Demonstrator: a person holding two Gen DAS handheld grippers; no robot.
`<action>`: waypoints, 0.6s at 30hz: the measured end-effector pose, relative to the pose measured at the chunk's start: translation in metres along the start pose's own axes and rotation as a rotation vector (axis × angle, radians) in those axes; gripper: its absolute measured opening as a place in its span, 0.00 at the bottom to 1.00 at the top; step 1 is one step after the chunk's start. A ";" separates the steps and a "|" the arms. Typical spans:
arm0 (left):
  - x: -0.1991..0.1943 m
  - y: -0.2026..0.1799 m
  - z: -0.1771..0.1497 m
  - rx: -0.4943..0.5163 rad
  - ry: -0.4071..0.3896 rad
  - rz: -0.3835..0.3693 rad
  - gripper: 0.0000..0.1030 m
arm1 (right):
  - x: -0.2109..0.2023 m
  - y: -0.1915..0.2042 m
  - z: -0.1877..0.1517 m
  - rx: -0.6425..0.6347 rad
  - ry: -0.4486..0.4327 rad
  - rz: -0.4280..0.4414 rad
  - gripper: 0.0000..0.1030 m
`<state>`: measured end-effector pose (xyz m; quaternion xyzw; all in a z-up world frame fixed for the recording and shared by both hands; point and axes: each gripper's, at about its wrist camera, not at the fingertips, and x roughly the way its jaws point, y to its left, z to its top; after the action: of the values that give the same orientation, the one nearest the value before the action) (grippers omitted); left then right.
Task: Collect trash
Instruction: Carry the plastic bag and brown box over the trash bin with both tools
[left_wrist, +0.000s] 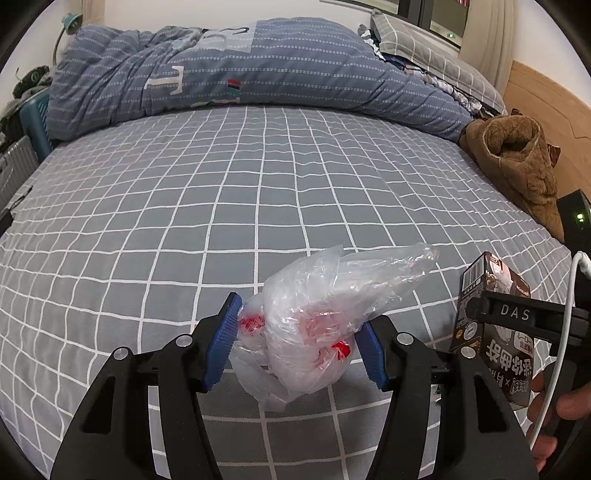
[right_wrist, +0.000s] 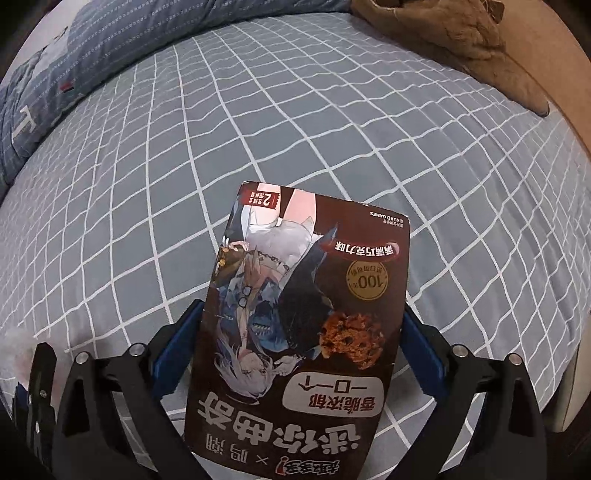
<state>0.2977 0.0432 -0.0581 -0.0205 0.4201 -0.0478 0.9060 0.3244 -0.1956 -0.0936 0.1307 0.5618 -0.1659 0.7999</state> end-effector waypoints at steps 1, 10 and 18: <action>0.000 0.000 0.000 -0.001 0.001 0.002 0.56 | -0.001 0.000 -0.001 -0.005 0.000 0.004 0.90; -0.015 0.003 -0.011 -0.040 0.020 0.009 0.56 | -0.020 -0.010 -0.014 -0.050 -0.031 0.036 0.90; -0.039 0.003 -0.020 -0.069 0.022 0.016 0.56 | -0.042 -0.014 -0.034 -0.124 -0.079 0.073 0.90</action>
<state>0.2573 0.0507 -0.0417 -0.0479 0.4314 -0.0262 0.9005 0.2762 -0.1904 -0.0655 0.0947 0.5337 -0.1068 0.8335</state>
